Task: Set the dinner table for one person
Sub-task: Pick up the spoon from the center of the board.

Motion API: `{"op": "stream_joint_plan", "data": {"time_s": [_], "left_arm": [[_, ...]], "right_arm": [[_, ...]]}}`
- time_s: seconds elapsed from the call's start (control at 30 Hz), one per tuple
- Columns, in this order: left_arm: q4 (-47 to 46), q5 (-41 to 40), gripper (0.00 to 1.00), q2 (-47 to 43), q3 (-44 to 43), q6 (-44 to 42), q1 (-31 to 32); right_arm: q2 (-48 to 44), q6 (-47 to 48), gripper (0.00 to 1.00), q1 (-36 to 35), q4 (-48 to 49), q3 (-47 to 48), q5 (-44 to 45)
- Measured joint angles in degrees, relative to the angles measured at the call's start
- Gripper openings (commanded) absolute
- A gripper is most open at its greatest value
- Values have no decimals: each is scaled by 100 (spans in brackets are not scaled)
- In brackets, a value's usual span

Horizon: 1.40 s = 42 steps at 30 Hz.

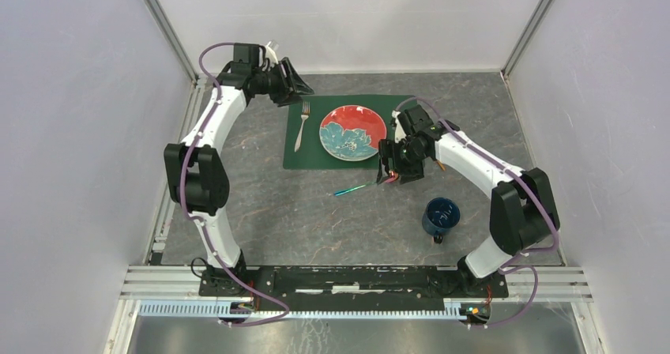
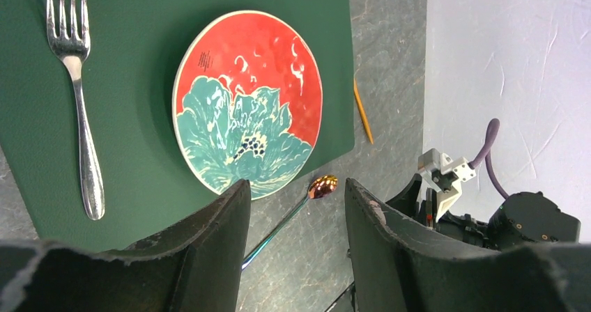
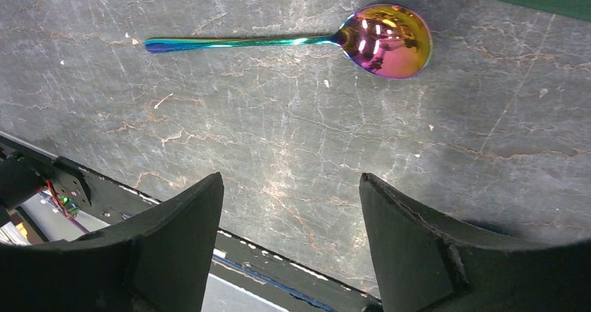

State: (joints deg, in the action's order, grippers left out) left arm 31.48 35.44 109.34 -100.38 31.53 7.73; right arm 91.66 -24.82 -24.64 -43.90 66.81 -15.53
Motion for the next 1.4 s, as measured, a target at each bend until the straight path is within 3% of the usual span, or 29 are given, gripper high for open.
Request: {"op": "stream_joint_plan", "data": {"time_s": [0.6,1.4], "left_arm": [[-157,205,58,-129,229,0,-232],[-343,269,58,-195,597,42,-380]], "right_arm": [[492,-573,78,-1093,94,1008,122],[702,-533,77,-1104,-374,1008,835]]}}
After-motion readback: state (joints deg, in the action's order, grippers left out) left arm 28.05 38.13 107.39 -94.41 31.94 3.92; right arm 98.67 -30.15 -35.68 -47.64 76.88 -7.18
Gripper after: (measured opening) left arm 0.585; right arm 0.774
